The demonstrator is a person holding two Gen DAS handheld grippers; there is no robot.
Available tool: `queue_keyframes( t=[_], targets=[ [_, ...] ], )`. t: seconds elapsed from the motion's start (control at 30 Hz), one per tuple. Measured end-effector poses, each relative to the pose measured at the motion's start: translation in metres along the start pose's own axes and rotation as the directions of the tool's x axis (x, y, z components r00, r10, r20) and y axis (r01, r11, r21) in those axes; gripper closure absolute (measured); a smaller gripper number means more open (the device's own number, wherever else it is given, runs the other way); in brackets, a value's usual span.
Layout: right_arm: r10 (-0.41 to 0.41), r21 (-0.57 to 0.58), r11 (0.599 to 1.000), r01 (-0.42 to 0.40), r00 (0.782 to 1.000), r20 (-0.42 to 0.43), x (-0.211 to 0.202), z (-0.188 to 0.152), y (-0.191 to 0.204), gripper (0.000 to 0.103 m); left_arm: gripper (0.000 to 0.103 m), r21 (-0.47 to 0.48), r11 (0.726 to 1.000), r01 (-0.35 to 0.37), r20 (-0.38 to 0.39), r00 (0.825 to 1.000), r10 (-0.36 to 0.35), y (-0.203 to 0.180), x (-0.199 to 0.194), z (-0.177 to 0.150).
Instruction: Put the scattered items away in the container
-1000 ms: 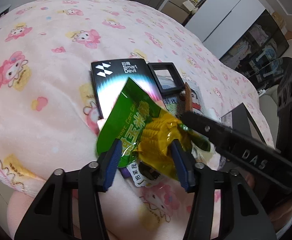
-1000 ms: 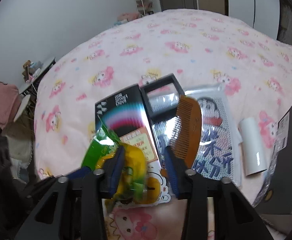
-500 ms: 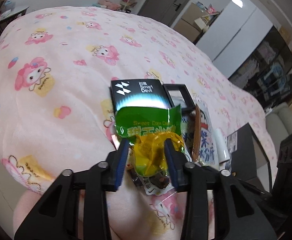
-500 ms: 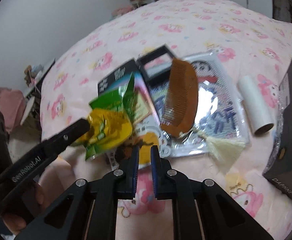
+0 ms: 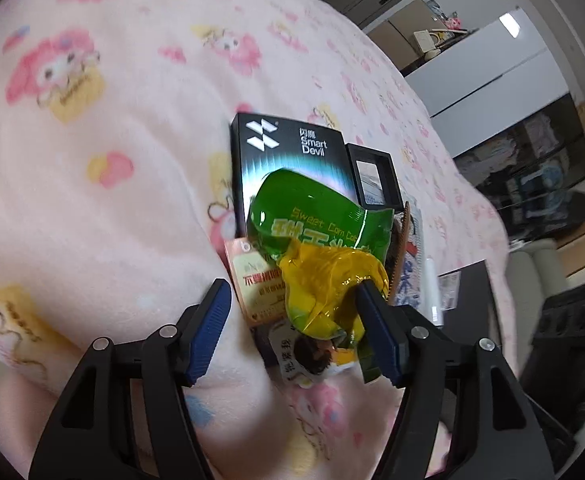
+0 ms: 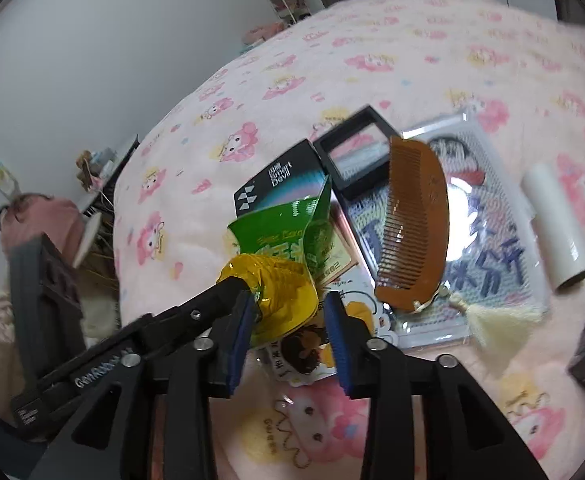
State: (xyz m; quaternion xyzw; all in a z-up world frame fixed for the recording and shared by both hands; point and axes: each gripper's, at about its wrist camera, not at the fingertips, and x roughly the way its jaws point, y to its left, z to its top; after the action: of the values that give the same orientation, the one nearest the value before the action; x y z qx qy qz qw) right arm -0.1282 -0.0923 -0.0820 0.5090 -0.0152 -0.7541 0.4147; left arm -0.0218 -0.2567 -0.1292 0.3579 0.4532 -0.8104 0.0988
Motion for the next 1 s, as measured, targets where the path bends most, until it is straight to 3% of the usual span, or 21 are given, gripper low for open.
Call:
queue_keyframes(
  t=[0.2, 0.27, 0.47, 0.6, 0.67, 0.77, 0.9, 1.0],
  targets=[
    [-0.002, 0.014, 1.0, 0.002, 1.0, -0.006, -0.005, -0.007, -0.004, 0.065, 0.066, 0.093, 0.991, 0.098, -0.057, 0.994, -0.093, -0.02, 0.005, -0.008],
    [-0.011, 0.022, 1.0, 0.011, 1.0, -0.001, -0.011, -0.01, -0.006, 0.065, 0.066, 0.103, 0.988, 0.112, -0.062, 0.992, -0.106, -0.023, 0.004, -0.009],
    [-0.037, 0.055, 0.998, 0.035, 0.999, 0.025, -0.026, -0.014, -0.014, 0.065, 0.061, 0.007, 0.996, 0.094, 0.057, 0.994, -0.095, -0.006, -0.015, -0.002],
    [-0.078, 0.048, 0.996, 0.077, 0.997, 0.019, -0.024, -0.016, -0.018, 0.064, 0.061, -0.039, 0.999, 0.022, 0.104, 0.994, -0.018, -0.001, -0.019, 0.0],
    [-0.091, 0.063, 0.994, 0.091, 0.996, -0.009, -0.016, -0.018, -0.025, 0.064, 0.061, -0.011, 1.0, -0.005, 0.145, 0.989, 0.007, -0.004, -0.027, -0.001],
    [-0.122, 0.059, 0.991, 0.124, 0.992, -0.024, -0.008, -0.018, -0.031, 0.063, 0.061, 0.118, 0.993, -0.02, 0.232, 0.973, -0.008, -0.022, -0.045, -0.006],
    [-0.194, 0.072, 0.978, 0.193, 0.981, 0.005, -0.01, -0.015, -0.038, 0.063, 0.061, 0.296, 0.954, 0.05, 0.115, 0.989, -0.087, -0.053, -0.028, -0.019],
    [-0.243, 0.096, 0.967, 0.238, 0.969, 0.038, -0.019, -0.015, -0.044, 0.063, 0.062, 0.383, 0.919, 0.092, 0.009, 0.995, -0.104, -0.072, -0.009, -0.027]
  ],
)
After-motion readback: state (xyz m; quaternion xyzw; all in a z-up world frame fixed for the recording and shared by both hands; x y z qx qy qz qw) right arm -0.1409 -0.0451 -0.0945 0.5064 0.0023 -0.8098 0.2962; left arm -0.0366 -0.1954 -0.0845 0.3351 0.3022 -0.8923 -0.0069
